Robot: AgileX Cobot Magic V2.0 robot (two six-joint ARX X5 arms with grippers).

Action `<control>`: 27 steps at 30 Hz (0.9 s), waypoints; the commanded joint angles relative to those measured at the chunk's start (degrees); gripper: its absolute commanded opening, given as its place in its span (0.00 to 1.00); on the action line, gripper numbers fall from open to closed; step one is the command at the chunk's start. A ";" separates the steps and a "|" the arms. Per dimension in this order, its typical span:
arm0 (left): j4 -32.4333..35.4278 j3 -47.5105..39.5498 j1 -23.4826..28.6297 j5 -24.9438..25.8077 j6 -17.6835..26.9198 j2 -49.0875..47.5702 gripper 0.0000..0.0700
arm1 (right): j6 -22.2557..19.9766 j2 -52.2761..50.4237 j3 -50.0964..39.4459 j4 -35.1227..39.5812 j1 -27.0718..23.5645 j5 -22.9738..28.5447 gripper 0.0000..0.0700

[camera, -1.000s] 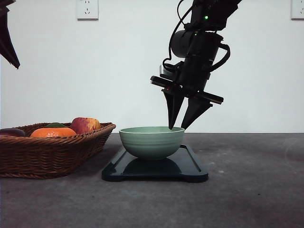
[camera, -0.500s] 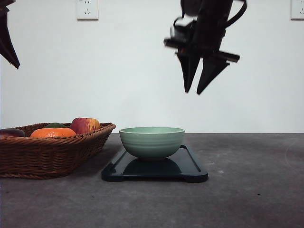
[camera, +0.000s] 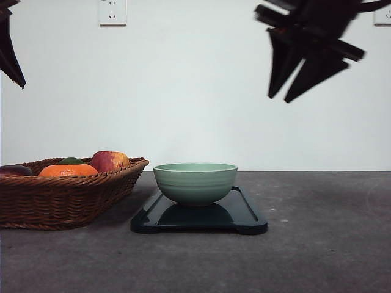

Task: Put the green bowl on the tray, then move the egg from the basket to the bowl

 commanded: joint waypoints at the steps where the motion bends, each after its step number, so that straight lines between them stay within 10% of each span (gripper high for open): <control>1: 0.33 1.36 -0.10 0.17 0.13 0.33 0.44 | -0.68 -2.68 -3.08 0.80 0.31 -0.17 0.27; 14: -0.65 1.37 -2.32 0.20 -0.04 0.33 0.46 | -0.70 -31.85 -25.74 4.57 0.31 -0.04 0.27; 27: -6.13 9.52 -10.01 -6.73 0.98 6.33 0.52 | -0.16 -39.71 -26.95 2.97 0.31 -0.03 0.27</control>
